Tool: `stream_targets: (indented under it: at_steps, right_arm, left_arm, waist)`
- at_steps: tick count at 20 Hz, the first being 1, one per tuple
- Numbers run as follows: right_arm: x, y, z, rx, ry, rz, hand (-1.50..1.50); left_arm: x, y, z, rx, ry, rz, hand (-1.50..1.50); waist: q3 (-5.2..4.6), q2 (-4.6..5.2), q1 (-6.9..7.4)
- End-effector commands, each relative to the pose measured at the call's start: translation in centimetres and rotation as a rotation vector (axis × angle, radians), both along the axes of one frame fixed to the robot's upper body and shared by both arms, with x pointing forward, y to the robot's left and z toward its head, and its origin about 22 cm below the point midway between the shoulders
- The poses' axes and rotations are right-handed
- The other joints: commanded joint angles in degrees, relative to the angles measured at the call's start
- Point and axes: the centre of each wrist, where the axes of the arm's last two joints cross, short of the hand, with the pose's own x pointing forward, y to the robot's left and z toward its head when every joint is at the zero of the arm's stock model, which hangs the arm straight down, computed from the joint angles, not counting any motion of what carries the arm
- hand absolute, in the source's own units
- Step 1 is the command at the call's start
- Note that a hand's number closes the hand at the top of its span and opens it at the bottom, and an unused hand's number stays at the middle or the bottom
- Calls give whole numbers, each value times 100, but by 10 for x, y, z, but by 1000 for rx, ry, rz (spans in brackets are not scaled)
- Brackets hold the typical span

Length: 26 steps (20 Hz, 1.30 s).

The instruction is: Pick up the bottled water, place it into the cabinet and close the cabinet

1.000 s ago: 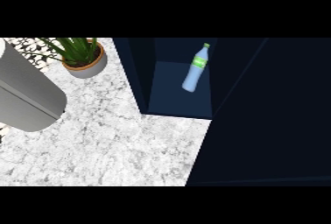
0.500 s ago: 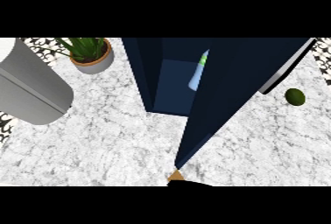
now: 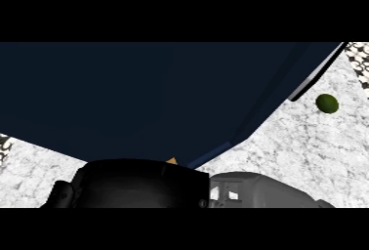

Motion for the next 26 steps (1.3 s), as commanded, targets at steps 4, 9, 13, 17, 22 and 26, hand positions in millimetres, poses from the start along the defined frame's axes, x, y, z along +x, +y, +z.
stream_targets:
  at_steps: [4,9,13,17,22,26]
  right_arm:
    - [52,3,-4,-3,173,-44,150]
    - [85,-6,-31,-17,241,-80,150]
    - [110,-27,-58,-10,234,-126,150]
    - [131,-29,-62,12,252,-232,150]
    - [159,-61,-47,46,148,-298,150]
    - [167,-52,-59,56,75,-335,150]
  left_arm:
    - [-36,13,-2,-2,-2,35,-150]
    - [-42,17,-7,-14,-9,62,-150]
    - [-35,8,4,-9,-10,55,-150]
    - [-50,6,-4,-14,-6,61,-150]
    - [-50,20,2,-23,4,60,-150]
    - [-51,9,-9,-28,1,53,-150]
  waist:
    - [27,11,-274]
    - [24,24,-390]
    - [28,38,-436]
    - [26,29,-398]
    - [25,32,-430]
    - [24,32,-400]
